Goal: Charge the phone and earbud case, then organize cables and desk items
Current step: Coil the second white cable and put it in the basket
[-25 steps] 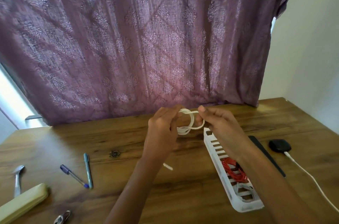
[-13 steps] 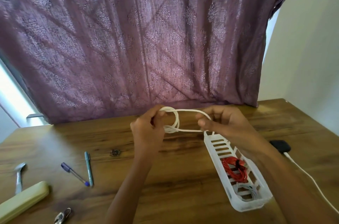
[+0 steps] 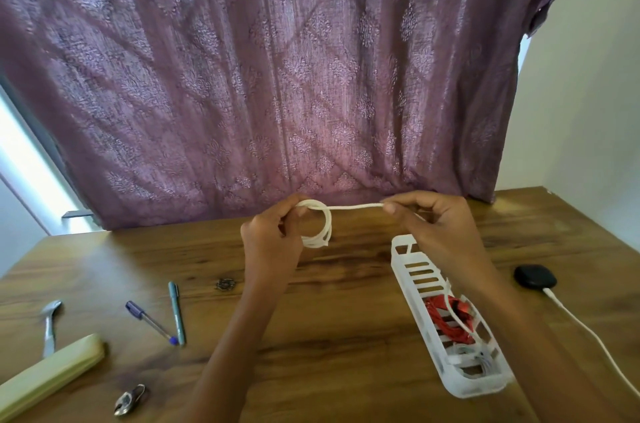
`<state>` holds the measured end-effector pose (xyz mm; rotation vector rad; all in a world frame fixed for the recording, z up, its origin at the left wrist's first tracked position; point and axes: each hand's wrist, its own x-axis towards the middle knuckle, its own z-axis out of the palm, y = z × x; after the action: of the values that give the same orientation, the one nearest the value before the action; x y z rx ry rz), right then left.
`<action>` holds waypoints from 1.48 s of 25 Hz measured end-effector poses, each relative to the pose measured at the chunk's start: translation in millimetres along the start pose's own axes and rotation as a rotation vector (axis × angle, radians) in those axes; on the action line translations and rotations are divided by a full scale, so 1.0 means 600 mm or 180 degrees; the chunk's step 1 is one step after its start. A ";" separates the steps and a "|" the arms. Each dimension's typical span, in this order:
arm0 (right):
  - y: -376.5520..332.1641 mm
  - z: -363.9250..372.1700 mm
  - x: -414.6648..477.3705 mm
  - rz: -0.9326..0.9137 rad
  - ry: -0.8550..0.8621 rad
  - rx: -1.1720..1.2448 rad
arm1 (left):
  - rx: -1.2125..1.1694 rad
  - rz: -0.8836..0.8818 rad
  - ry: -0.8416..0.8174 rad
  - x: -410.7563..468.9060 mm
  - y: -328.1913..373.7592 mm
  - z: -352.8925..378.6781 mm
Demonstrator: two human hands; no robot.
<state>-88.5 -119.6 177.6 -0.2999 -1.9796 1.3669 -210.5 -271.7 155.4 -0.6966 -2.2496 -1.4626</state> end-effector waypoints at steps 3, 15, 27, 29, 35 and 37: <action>0.010 0.009 -0.002 0.0385 0.0130 0.0394 | -0.0340 -0.0336 -0.0101 -0.004 0.006 -0.005; 0.045 0.099 -0.040 -0.1299 0.0945 -0.1586 | -0.1040 -0.0963 -0.0293 -0.032 0.025 0.009; 0.031 0.099 -0.032 -0.0371 0.0343 -0.1021 | -0.2005 -0.1190 -0.0883 -0.053 0.015 0.014; 0.038 0.099 -0.030 -0.0484 0.0330 -0.1252 | -0.2118 -0.1284 -0.1004 -0.055 0.011 0.017; 0.038 0.101 -0.030 -0.0796 0.0318 -0.1679 | -0.0916 -0.0243 -0.1239 -0.036 0.018 0.014; 0.038 0.103 -0.035 -0.0870 0.0260 -0.1865 | -0.0603 0.0207 -0.1195 -0.026 0.026 0.012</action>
<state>-118.5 -166.6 136.5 -0.3268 -2.2200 0.5774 -188.9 -263.1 155.3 -1.1789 -2.3423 -1.6396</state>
